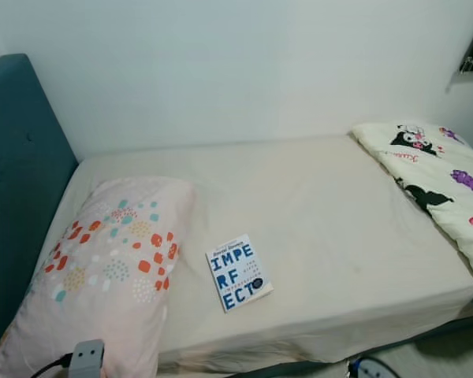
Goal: Clean up the room
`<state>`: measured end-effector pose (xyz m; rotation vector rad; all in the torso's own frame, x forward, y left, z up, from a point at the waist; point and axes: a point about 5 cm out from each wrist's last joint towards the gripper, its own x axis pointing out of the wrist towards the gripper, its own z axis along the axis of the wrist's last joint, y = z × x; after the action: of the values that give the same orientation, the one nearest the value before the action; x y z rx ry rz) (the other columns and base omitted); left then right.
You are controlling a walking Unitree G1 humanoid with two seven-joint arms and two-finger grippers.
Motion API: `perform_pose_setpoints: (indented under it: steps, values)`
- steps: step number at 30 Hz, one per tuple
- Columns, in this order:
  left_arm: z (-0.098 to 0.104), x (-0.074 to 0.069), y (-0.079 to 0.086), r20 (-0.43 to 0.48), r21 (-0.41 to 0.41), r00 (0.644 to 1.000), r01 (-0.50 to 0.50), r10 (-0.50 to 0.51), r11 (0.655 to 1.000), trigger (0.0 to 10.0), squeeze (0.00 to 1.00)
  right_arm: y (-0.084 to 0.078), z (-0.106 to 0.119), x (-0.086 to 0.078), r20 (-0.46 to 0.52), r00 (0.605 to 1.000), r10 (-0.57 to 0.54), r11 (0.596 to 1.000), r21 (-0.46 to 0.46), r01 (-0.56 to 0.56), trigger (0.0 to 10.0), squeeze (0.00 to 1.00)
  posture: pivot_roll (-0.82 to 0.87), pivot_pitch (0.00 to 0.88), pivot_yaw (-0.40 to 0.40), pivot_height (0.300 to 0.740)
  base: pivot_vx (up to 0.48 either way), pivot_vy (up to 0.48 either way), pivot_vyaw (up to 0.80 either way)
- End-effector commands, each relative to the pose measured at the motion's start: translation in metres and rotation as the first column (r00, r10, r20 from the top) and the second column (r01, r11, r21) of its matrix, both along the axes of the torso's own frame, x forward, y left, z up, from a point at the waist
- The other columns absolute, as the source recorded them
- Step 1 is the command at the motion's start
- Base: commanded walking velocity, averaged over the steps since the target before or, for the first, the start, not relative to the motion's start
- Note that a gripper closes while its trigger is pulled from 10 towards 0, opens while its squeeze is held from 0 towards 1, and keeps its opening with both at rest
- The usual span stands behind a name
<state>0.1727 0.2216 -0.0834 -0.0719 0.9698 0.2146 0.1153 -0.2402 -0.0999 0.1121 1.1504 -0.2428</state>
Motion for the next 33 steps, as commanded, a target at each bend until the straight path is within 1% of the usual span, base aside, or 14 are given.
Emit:
perform_pose_setpoints:
  steps: [1,2,7,10,14,16,18,19,22,25,26,27,30,33]
  values:
    - [-0.004,-0.005,-0.005,-0.031,-0.001,0.999,0.025,-0.025,1.0,10.0,0.0,0.0,-0.003,-0.009,-0.036,0.999,0.019,1.0,-0.008,-0.019,10.0,0.0,0.01,0.0,-0.047,0.74,0.0,0.0,0.0]
    - [-0.004,-0.006,-0.006,-0.039,0.003,0.998,0.04,-0.039,0.999,10.0,0.0,-0.003,-0.004,-0.014,-0.046,0.999,0.028,1.0,-0.013,-0.029,10.0,0.0,0.0,0.0,-0.045,0.74,0.0,0.0,0.0]
    - [-0.005,-0.007,-0.008,-0.054,0.011,0.995,0.082,-0.082,0.997,10.0,0.0,-0.007,-0.004,-0.019,-0.054,0.998,0.026,0.999,-0.02,-0.027,10.0,0.0,0.0,0.0,-0.039,0.74,0.0,0.0,0.0]
    - [-0.006,-0.008,-0.013,-0.07,0.009,0.987,0.149,-0.148,0.989,10.0,0.0,-0.011,-0.004,-0.026,-0.079,0.996,0.052,0.997,-0.044,-0.056,10.0,0.0,0.0,0.0,-0.044,0.74,0.0,0.0,0.0]
    - [-0.007,-0.009,-0.016,-0.077,0.009,0.978,0.194,-0.192,0.981,10.0,0.0,-0.008,-0.005,-0.027,-0.097,0.99,0.107,0.992,-0.055,-0.113,10.0,0.0,0.01,0.0,-0.048,0.74,0.0,0.0,0.0]
    - [-0.007,-0.009,-0.016,-0.077,0.009,0.978,0.194,-0.192,0.981,10.0,0.0,-0.008,-0.005,-0.027,-0.097,0.99,0.107,0.992,-0.055,-0.113,10.0,0.0,0.01,0.0,-0.048,0.74,0.0,0.0,0.0]
    - [-0.008,-0.01,-0.018,-0.084,-0.004,0.977,0.196,-0.196,0.981,10.0,0.0,-0.003,-0.006,-0.024,-0.119,0.975,0.188,0.978,-0.068,-0.197,10.0,0.0,0.01,0.0,-0.049,0.74,0.0,0.0,0.4]
    - [-0.008,-0.01,-0.018,-0.084,-0.004,0.977,0.196,-0.196,0.981,10.0,0.0,-0.003,-0.006,-0.024,-0.119,0.975,0.188,0.978,-0.068,-0.197,10.0,0.0,0.01,0.0,-0.049,0.74,0.0,0.0,0.79]
    - [-0.009,-0.011,-0.02,-0.094,-0.007,0.974,0.206,-0.205,0.979,10.0,0.0,0.005,-0.007,-0.017,-0.126,0.962,0.243,0.965,-0.068,-0.253,10.0,0.0,0.01,0.0,-0.051,0.74,0.0,0.0,0.79]
    - [-0.009,-0.011,-0.02,-0.095,-0.005,0.974,0.208,-0.207,0.978,10.0,0.0,0.011,-0.007,-0.012,-0.118,0.96,0.254,0.963,-0.06,-0.262,10.0,0.0,0.01,0.0,-0.051,0.74,0.0,0.0,0.79]
    - [-0.009,-0.011,-0.02,-0.096,-0.004,0.973,0.209,-0.208,0.978,10.0,0.0,0.017,-0.008,-0.009,-0.113,0.958,0.262,0.962,-0.055,-0.269,10.0,0.0,0.0,0.0,-0.051,0.74,0.0,0.0,0.79]
    - [-0.009,-0.011,-0.02,-0.096,-0.004,0.973,0.209,-0.208,0.978,10.0,0.0,0.017,-0.008,-0.009,-0.113,0.958,0.262,0.962,-0.055,-0.269,10.0,0.0,0.0,0.0,-0.051,0.74,0.0,0.0,0.79]
    - [-0.009,-0.011,-0.022,-0.096,-0.006,0.973,0.211,-0.211,0.977,10.0,0.0,0.03,-0.008,-0.002,-0.102,0.955,0.28,0.957,-0.044,-0.286,10.0,0.0,0.0,0.0,-0.048,0.74,0.0,0.0,0.79]
    - [-0.009,-0.01,-0.023,-0.092,-0.013,0.973,0.214,-0.214,0.977,10.0,0.0,0.035,-0.008,0.001,-0.096,0.954,0.285,0.956,-0.041,-0.29,10.0,0.0,-0.01,0.0,-0.044,0.74,0.0,0.0,0.78]
